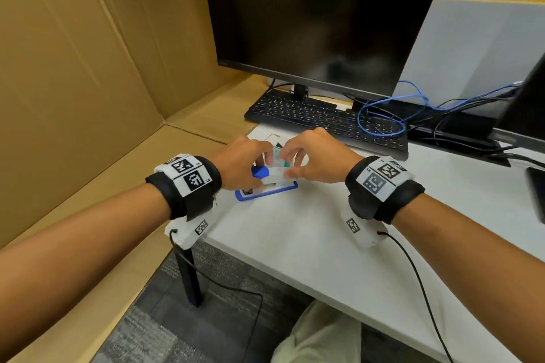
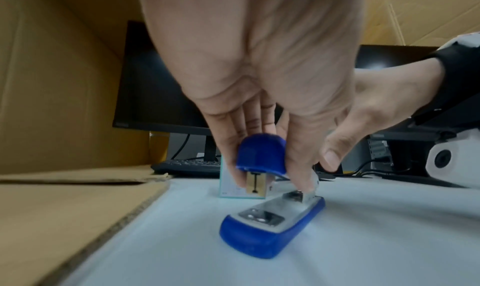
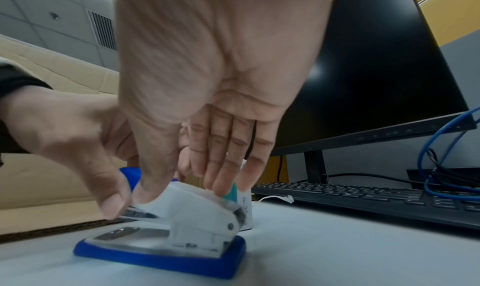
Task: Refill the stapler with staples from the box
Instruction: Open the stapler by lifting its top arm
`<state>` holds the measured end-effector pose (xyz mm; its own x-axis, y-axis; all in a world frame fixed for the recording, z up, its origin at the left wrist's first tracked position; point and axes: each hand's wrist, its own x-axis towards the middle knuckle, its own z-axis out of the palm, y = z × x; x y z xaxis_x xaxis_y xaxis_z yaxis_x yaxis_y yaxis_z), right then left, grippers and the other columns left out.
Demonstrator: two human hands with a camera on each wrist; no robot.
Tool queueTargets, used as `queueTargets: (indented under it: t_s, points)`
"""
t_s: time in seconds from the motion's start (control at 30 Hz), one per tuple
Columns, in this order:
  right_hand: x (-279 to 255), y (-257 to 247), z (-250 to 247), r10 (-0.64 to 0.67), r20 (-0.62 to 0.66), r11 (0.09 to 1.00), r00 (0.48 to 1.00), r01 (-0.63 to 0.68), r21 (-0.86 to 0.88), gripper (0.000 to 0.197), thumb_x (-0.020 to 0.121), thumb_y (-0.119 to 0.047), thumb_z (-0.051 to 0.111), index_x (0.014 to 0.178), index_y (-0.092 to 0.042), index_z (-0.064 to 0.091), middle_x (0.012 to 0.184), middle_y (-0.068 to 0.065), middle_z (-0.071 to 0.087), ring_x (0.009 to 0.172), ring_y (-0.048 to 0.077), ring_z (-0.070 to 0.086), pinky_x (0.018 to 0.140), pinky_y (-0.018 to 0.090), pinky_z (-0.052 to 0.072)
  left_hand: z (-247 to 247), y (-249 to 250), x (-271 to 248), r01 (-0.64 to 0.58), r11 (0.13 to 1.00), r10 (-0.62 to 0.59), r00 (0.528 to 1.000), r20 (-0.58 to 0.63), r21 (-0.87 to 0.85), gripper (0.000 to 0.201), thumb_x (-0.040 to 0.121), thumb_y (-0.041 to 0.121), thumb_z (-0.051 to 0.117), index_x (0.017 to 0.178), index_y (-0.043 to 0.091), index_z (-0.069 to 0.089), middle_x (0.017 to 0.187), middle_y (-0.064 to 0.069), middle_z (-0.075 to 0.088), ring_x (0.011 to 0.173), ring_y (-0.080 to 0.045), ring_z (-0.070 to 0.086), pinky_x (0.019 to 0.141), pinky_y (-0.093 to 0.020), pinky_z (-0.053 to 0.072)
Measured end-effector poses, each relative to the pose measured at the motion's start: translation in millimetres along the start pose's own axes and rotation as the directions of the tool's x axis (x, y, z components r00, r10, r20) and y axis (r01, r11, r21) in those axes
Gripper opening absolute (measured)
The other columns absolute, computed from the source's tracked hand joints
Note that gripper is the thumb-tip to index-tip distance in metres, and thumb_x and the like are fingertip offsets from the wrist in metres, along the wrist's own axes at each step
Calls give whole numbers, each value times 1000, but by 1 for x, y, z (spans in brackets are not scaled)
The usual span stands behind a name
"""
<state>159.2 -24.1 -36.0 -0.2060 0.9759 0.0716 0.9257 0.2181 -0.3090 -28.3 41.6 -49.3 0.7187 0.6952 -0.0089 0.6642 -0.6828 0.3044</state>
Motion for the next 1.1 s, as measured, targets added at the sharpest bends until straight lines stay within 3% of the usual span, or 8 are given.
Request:
queueTargets:
  t_s: [0.07,0.17,0.33,0.5,0.63,0.8,0.93,1.1]
  points:
    - [-2,-1,4,-10,56,999,998,12,-30,43,74,-44,79,110,-20,72,103,-5,73,90,15,65,85,37,55,3,7,0,-13,997,14,1000,8,-77,43,66,24,84,101,22,59,92,3,66,87,-18,59,77,-36,54]
    - [-6,2,7,3,100,998,995,3,-69,48,71,-52,78,110,-26,70,97,-11,66,88,13,53,85,37,52,10,11,-1,-17,986,20,1000,19,-168,47,60,27,88,96,20,60,92,-1,67,84,-22,64,74,-38,57]
    - [-14,8,8,-2,126,995,992,15,-103,44,76,-50,75,113,-26,70,95,-5,69,74,1,43,86,39,49,20,11,0,-17,997,19,1000,19,-75,35,64,28,87,89,12,68,77,-2,64,67,-22,54,62,-27,43]
    - [-15,-1,9,-41,99,991,994,53,-122,38,81,-51,71,102,-20,72,95,2,67,84,16,46,82,40,49,22,17,6,-19,998,18,1000,-14,-61,33,61,30,88,82,13,69,68,2,61,60,-15,51,61,-25,39]
    - [-16,5,6,-25,40,996,999,28,-85,27,80,-45,73,87,-21,65,86,-2,65,73,5,45,81,36,49,21,18,8,2,997,-3,1000,-13,-73,35,58,31,90,77,13,66,70,-2,65,61,-16,53,67,-29,48]
    - [-28,11,-14,11,15,1000,1000,-11,-20,28,76,-39,76,86,-16,66,76,-3,69,71,5,54,72,32,51,20,20,7,4,983,-2,1000,15,-182,43,59,24,91,96,12,71,88,2,73,78,-13,66,79,-26,54]
    - [-47,28,-36,64,42,997,997,-66,43,22,75,-32,78,82,-17,64,72,-1,74,68,14,70,68,30,58,23,20,8,-7,979,13,1000,26,-203,36,58,24,92,87,15,73,87,-1,75,82,-16,69,80,-31,58]
    - [-76,54,-51,116,61,992,991,-119,47,23,74,-32,81,76,-17,63,69,0,71,63,13,67,60,23,50,29,33,12,-40,981,44,999,17,-191,30,58,26,92,80,15,73,82,0,75,81,-17,69,76,-32,58]
